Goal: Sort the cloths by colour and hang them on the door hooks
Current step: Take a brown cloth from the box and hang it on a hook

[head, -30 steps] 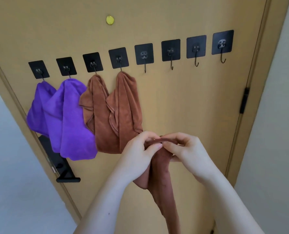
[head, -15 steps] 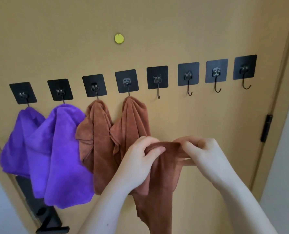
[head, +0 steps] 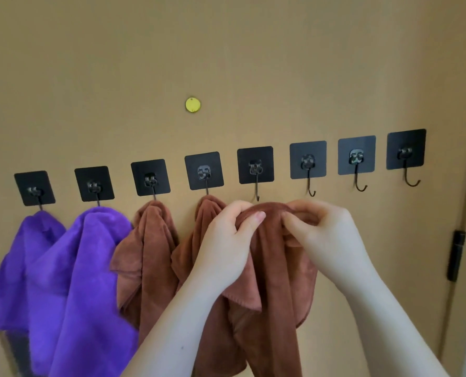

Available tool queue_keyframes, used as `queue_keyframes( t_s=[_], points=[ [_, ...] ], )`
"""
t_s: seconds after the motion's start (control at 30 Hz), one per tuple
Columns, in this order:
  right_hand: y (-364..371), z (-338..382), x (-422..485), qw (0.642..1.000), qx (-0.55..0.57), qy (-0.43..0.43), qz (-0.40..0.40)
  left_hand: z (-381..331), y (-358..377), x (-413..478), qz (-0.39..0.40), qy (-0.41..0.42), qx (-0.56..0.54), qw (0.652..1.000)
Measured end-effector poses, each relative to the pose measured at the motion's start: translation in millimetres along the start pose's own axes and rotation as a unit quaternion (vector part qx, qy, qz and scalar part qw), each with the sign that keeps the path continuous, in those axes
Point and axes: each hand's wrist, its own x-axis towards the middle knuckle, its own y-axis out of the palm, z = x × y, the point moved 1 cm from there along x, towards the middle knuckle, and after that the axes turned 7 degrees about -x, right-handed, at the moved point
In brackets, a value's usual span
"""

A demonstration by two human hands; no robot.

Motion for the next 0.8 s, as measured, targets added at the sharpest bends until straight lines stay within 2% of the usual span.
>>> queue_keyframes(
  t_s=[0.23, 0.47, 0.63, 0.8],
  points=[
    [11.6, 2.2, 35.2, 0.995, -0.02, -0.051, -0.079, -8.0, 7.3, 33.1, -0.082, 0.038, 0.004, 0.996],
    [33.2, 3.7, 47.9, 0.976, -0.105, -0.09, -0.168, -0.6, 9.7, 55.3, -0.121, 0.091, 0.087, 0.985],
    [44.9, -6.8, 55.5, 0.978, -0.098, -0.083, -0.165, 8.0, 9.5, 59.3, -0.128, 0.129, 0.149, 0.972],
    [48.3, -13.7, 58.2, 0.979, -0.089, -0.084, -0.161, 16.0, 12.9, 59.4, -0.125, 0.194, 0.25, 0.94]
  ],
)
